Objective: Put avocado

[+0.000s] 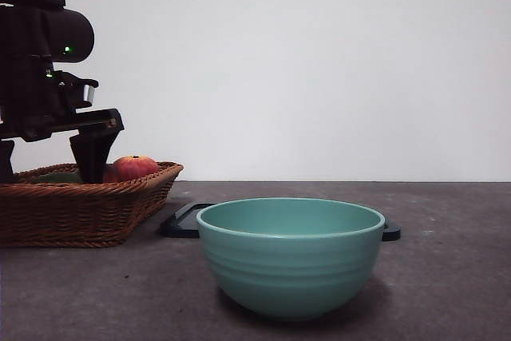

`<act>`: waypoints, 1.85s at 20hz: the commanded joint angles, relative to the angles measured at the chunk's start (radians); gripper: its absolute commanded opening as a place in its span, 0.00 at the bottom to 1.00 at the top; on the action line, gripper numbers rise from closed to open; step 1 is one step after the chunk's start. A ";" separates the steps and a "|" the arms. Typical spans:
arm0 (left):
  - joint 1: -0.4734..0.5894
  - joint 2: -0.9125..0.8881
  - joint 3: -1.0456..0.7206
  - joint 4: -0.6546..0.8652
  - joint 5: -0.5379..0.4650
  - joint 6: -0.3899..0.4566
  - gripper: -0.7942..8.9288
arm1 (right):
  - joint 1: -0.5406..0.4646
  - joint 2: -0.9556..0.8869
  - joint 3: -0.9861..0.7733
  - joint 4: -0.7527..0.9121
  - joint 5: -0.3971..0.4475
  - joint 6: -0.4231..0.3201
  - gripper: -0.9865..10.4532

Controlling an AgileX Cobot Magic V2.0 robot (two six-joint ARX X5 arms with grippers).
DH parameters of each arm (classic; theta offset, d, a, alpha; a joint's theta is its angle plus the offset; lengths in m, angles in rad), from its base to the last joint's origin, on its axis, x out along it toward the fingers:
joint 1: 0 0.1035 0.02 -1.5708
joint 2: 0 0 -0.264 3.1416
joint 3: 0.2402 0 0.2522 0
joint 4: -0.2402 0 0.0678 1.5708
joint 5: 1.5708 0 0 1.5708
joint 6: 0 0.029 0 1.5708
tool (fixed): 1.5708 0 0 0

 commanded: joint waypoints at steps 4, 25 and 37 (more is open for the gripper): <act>0.005 0.051 0.020 0.010 0.011 -0.003 0.75 | 0.005 0.003 0.016 0.007 -0.002 -0.007 0.59; -0.190 -0.195 0.163 -0.265 0.079 -0.008 0.32 | 0.005 0.003 0.016 0.005 -0.003 -0.007 0.59; -0.630 -0.155 0.161 -0.135 0.092 -0.075 0.32 | 0.005 0.003 0.016 0.008 -0.003 -0.007 0.59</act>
